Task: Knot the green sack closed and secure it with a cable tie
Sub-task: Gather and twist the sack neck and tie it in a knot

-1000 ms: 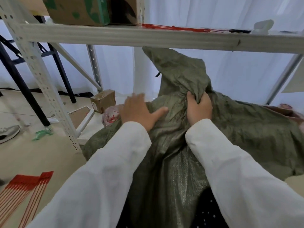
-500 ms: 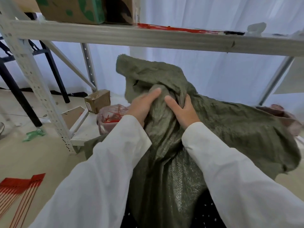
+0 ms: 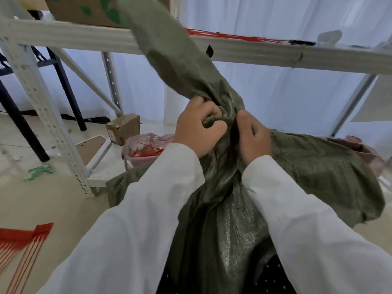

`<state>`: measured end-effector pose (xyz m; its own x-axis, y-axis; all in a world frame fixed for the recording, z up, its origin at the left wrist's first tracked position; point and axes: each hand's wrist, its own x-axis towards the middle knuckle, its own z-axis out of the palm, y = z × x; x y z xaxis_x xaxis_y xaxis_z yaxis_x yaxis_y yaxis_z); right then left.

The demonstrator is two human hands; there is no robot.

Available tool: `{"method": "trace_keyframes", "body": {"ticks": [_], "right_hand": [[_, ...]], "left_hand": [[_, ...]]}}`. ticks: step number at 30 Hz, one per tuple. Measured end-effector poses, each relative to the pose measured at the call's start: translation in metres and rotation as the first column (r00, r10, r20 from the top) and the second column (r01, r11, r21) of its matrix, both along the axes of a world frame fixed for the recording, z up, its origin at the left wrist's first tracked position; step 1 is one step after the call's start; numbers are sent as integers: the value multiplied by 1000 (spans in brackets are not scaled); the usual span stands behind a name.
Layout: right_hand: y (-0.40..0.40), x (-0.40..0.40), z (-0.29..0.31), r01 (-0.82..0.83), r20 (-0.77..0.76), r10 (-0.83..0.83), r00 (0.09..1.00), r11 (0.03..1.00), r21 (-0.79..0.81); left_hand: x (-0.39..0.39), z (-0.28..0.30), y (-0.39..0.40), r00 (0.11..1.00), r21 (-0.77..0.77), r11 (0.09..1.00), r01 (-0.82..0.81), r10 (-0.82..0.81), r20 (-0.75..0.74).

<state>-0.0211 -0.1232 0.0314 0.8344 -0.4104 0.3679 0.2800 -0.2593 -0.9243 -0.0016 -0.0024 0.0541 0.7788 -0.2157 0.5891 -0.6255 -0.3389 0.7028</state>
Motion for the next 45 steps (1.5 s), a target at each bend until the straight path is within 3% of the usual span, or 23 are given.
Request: {"method": "trace_keyframes", "body": {"ticks": [2, 4, 6, 9, 12, 14, 16, 19, 21, 23, 26, 29, 32, 35, 38, 42, 45], "right_hand": [[5, 1, 0, -157, -103, 177, 979, 972, 176], [7, 4, -1, -264, -172, 310, 935, 932, 247], [8, 6, 0, -227, -227, 288, 930, 938, 261], [10, 8, 4, -92, -234, 167, 958, 949, 303], [12, 8, 11, 10, -169, 71, 983, 898, 439], [14, 7, 15, 23, -108, 42, 993, 844, 536], [16, 5, 19, -1, -63, 45, 997, 819, 574], [19, -2, 22, -73, -36, 100, 994, 884, 461], [21, -8, 23, -138, 13, 141, 990, 938, 318], [24, -15, 21, -206, 49, 201, 978, 969, 138], [26, -20, 14, -327, 65, 329, 942, 944, -32], [21, -18, 9, -355, 47, 365, 930, 923, -148], [15, -13, 5, -206, 94, 222, 970, 966, -155], [8, -7, 4, -14, 60, 18, 998, 998, -61], [0, -4, 4, 18, -75, -21, 997, 999, -35], [5, -7, -1, -180, -316, 117, 942, 968, -176], [17, -5, -5, -256, -360, 166, 918, 942, -217]], "left_hand": [[1, -6, 6, 995, 177, 984, -13, -6, 104], [-1, -14, 6, 992, 356, 935, 11, -56, 116], [-5, -21, 5, 985, 451, 890, 71, -133, 108], [-6, -22, 9, 983, 383, 911, 152, -179, 35], [-6, -24, 14, 993, 253, 962, 100, -79, -90], [-7, -26, 14, 955, 183, 977, 114, -57, -293], [-9, -26, 12, 860, 142, 972, 186, -92, -502], [1, -31, 10, 767, 39, 964, 262, -184, -615], [10, -36, 6, 749, -26, 931, 365, -310, -585], [11, -36, 3, 768, 10, 911, 412, -341, -543], [15, -37, -4, 821, 12, 939, 345, -295, -489], [12, -33, -6, 833, -96, 952, 289, -300, -465], [20, -24, 2, 805, -296, 954, 37, -204, -557], [32, -17, 16, 720, -489, 833, -259, -170, -672], [34, -18, 24, 641, -567, 761, -315, -270, -718], [15, -12, 24, 588, -623, 752, -217, -408, -698], [14, -12, 24, 581, -665, 726, -178, -468, -666]]}}
